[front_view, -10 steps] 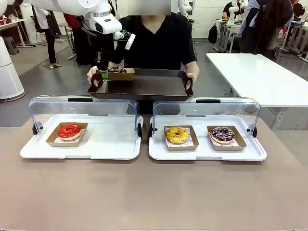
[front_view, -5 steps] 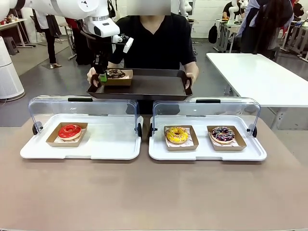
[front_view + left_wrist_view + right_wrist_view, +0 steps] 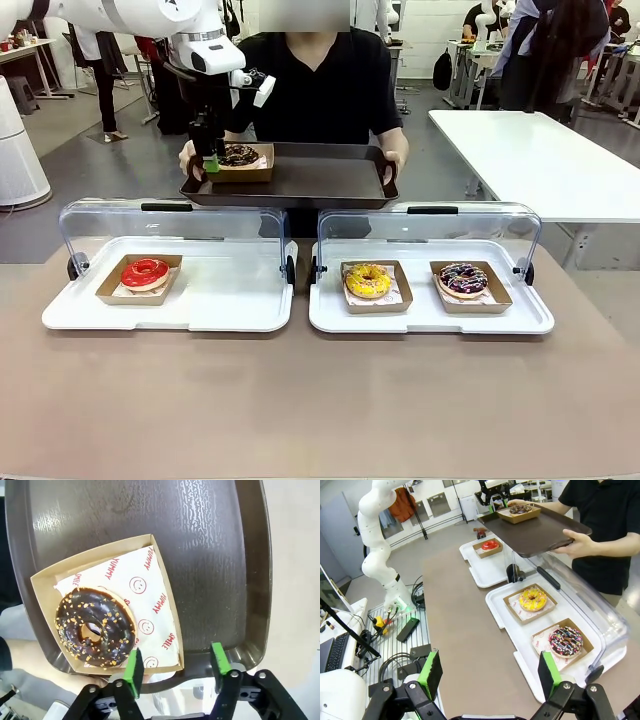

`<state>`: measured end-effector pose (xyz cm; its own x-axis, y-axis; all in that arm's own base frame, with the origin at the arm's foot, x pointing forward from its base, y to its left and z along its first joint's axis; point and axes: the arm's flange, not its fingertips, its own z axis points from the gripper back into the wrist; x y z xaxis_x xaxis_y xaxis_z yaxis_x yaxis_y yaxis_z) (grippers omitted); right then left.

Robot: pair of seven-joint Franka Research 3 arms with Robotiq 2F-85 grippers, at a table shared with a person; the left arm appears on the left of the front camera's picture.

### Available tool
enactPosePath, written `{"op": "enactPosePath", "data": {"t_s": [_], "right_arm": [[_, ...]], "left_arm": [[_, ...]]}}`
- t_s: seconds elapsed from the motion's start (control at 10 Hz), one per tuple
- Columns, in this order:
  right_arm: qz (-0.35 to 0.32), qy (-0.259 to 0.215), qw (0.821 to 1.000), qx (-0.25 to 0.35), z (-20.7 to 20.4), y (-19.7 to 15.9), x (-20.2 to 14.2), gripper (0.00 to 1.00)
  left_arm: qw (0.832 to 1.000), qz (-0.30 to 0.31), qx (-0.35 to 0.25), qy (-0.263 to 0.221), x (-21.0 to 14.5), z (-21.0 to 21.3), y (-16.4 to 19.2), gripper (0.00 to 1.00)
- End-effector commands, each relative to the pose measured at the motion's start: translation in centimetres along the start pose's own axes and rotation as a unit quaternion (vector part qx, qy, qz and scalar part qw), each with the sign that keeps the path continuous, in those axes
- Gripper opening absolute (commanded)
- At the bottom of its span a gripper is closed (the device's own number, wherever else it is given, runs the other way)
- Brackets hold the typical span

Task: Provide the desired donut to the person.
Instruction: Place the picked Paper togo box onto the Handle tray extended by the person.

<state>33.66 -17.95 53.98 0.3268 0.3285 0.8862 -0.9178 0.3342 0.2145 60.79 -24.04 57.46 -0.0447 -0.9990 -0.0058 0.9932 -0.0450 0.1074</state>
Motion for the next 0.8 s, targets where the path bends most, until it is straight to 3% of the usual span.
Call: {"op": "enactPosePath", "data": {"t_s": [0.0, 0.4, 0.7], "right_arm": [[-0.001, -0.007, 1.000, 0.003, 0.0, 0.0, 0.1, 1.00], [-0.001, -0.007, 1.000, 0.003, 0.0, 0.0, 0.1, 1.00], [-0.001, -0.007, 1.000, 0.003, 0.0, 0.0, 0.1, 1.00]], "left_arm": [[1.000, -0.010, -0.012, -0.012, -0.3, 1.1, 0.2, 1.00], [1.000, -0.011, -0.015, -0.012, -0.4, 1.2, 0.2, 1.00], [0.999, 0.002, -0.030, -0.019, -1.5, 1.8, -3.1, 1.00]]}}
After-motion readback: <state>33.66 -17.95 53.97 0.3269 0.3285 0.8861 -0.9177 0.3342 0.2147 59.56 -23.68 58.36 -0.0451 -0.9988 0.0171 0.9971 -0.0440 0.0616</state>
